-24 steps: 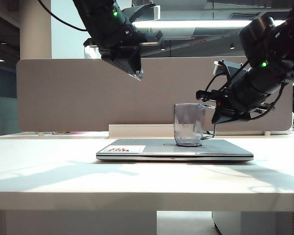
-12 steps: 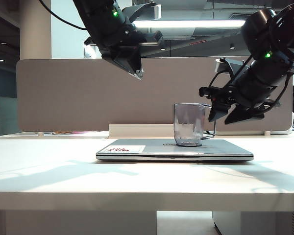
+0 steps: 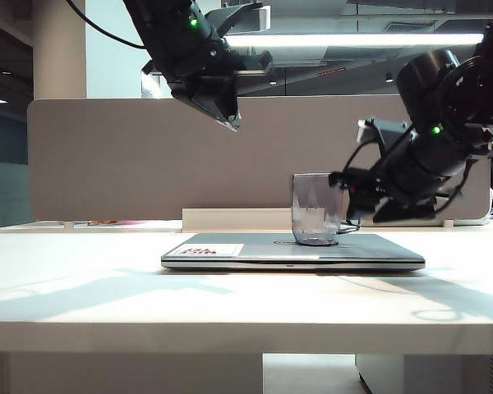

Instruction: Pick up the water cup and place it on the side of the laptop close to you.

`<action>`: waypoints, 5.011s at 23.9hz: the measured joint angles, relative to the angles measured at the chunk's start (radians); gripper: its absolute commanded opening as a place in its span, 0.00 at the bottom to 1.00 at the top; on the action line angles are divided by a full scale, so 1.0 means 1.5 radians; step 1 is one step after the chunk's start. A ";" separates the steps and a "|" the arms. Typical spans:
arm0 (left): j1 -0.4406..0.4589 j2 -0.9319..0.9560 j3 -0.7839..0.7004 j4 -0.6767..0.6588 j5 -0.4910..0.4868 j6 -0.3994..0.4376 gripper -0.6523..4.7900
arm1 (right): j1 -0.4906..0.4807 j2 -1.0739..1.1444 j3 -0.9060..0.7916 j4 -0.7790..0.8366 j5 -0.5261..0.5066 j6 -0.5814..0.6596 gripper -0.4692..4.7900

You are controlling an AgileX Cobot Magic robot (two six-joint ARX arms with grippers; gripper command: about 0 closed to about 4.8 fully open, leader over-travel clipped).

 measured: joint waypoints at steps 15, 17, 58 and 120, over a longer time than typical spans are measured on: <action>0.000 0.000 0.000 0.000 -0.001 0.000 0.11 | 0.000 0.057 0.001 0.143 0.019 -0.002 0.30; 0.000 0.000 0.000 0.000 -0.001 0.000 0.11 | 0.000 0.063 0.001 0.154 0.019 -0.002 0.30; 0.000 -0.024 0.000 -0.098 0.000 0.000 0.11 | 0.117 -0.214 -0.241 0.148 0.063 -0.022 0.09; -0.001 -0.053 0.000 -0.132 0.000 0.002 0.11 | 0.139 -0.082 -0.341 0.379 0.073 -0.004 0.19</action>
